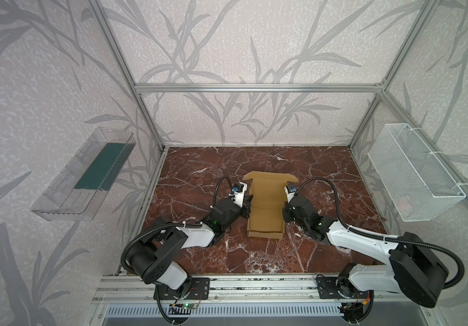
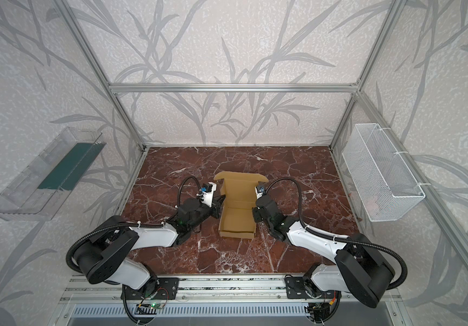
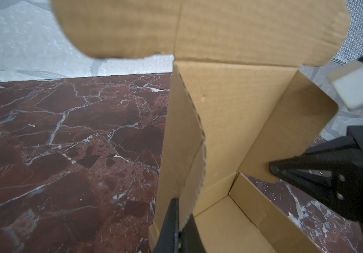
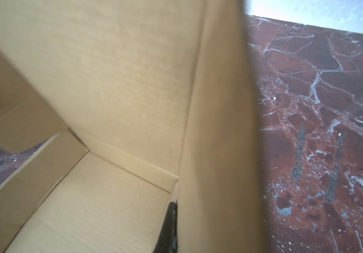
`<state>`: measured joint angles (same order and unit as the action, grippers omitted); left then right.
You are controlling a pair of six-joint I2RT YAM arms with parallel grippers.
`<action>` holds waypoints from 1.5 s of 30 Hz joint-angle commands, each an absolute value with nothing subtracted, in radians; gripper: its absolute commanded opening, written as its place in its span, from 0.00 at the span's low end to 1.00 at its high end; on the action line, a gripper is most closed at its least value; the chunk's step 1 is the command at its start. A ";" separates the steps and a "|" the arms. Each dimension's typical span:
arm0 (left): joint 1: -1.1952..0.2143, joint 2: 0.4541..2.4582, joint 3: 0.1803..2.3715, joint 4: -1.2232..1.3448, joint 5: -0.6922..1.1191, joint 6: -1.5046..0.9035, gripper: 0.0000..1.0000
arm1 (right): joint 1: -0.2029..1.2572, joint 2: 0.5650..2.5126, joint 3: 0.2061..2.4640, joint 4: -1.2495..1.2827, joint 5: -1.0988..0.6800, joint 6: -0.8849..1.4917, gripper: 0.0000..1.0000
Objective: Assemble paper box
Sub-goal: Fold the lid at the center of the table.
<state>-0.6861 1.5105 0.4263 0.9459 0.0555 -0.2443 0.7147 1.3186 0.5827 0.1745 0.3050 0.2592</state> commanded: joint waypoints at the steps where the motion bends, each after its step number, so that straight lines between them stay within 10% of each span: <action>1: -0.737 1.469 0.385 1.000 -0.040 -0.250 0.00 | 0.718 1.349 0.628 0.226 0.274 0.256 0.00; 19: -1.046 1.659 0.291 1.417 -0.498 -0.123 0.00 | 0.790 1.305 0.439 0.484 0.366 0.317 0.00; 45: -1.108 1.777 0.359 1.417 -0.516 -0.353 0.00 | 0.906 1.331 0.387 0.503 0.495 0.401 0.00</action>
<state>-1.0901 1.7546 0.3389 1.4281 -0.5930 -0.2764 0.8734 1.3216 0.3714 0.5320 0.5472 0.3706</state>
